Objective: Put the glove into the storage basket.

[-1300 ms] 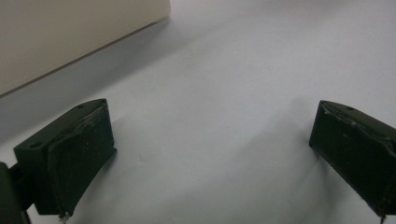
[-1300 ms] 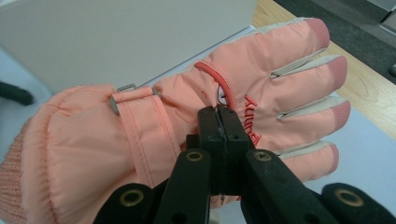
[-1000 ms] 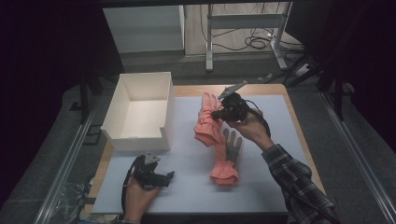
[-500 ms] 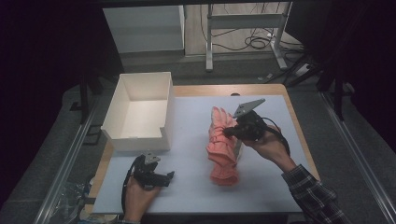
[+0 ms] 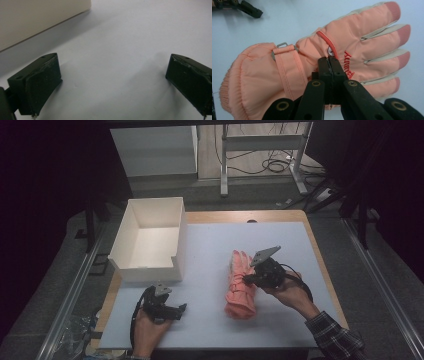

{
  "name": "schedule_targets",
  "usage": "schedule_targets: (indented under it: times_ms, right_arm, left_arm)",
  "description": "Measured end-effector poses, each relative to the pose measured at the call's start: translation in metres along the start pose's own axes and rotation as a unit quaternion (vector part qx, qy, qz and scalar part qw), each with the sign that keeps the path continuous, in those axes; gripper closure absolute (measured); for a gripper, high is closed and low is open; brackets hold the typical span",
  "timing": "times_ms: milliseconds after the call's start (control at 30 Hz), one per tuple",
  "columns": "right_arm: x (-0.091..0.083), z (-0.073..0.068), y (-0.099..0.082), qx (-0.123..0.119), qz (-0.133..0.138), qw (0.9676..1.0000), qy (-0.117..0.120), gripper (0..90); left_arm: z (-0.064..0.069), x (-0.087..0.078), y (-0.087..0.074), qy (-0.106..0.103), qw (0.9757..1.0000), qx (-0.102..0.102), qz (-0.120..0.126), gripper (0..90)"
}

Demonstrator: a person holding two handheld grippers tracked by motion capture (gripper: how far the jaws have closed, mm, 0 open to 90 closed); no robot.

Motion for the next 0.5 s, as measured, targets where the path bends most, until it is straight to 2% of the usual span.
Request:
schedule_targets:
  times_ms: [233,367,500]
  right_arm:
    - [0.012,0.000,-0.011,0.008,-0.012,0.9999,0.004,89.6]
    - [0.013,0.000,-0.013,0.017,0.004,0.9998,0.011,87.2]
    - [0.004,0.002,-0.009,0.027,0.023,0.9992,0.017,78.1]
  left_arm:
    - [0.000,0.000,0.000,0.000,1.0000,0.002,-0.002,0.0]
    - [0.000,0.000,0.000,0.000,1.0000,0.002,-0.002,0.0]
    - [0.000,0.000,0.000,0.000,1.0000,0.000,0.000,0.0]
Point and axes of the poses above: each handheld gripper's, and its own axes: x roughly forward along the jaws, y roughly out of its top, z roughly to its right, the point moved 8 cm from there along x, roughly forward along the jaws, and after that the axes turned 5 degrees about -y, right-handed, at the moved point
